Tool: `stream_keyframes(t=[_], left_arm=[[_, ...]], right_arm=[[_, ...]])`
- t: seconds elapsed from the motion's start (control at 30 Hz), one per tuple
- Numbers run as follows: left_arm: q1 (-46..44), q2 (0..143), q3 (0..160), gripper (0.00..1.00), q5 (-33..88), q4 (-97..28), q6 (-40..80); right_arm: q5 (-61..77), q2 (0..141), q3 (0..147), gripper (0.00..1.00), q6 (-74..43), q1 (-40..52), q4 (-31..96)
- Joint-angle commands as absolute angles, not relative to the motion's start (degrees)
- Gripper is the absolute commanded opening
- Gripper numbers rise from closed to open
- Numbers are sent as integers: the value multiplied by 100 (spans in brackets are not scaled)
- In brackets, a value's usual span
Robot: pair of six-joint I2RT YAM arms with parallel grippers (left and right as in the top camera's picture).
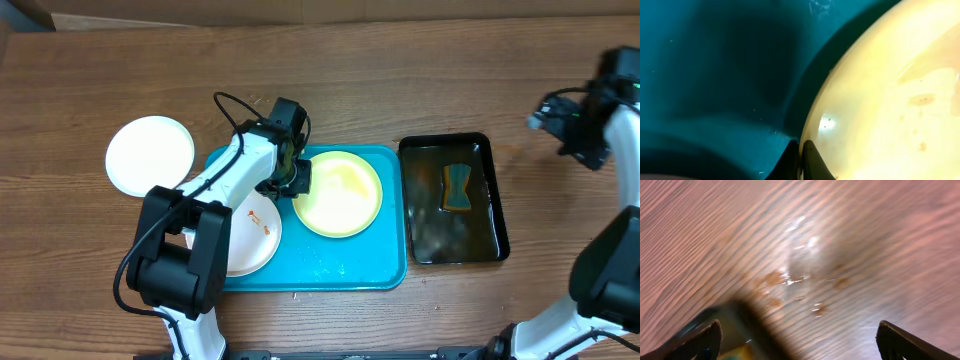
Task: Clean dirty plates on tray and stack at the side
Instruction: 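Lift the yellow plate off the teal tray with the left gripper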
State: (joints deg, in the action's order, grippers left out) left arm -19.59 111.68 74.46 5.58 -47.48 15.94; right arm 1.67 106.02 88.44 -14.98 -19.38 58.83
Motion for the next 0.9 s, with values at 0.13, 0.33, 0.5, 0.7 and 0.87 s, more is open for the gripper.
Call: stream_keyframes(t=[0.13, 0.33, 0.5, 0.7, 0.87], left_arm=[[-1678, 11010, 8473, 4, 558, -5378, 1516], [-1787, 10895, 9544, 4, 530, -6156, 1481], [-2294, 10895, 10315, 4, -64, -6479, 1649], [-3341, 10895, 10652, 4, -1153, -6095, 1693], [-4447, 10897, 10654, 4, -2947, -5695, 1669]], right_arm=[[266, 10560, 8910, 100, -1542, -2449, 5859], [266, 10560, 8910, 100, -1542, -2482, 5861], [266, 10560, 8910, 100, -1542, -2477, 5859], [266, 10560, 8910, 100, -1542, -2477, 5859], [266, 10560, 8910, 100, -1542, -2477, 5859]])
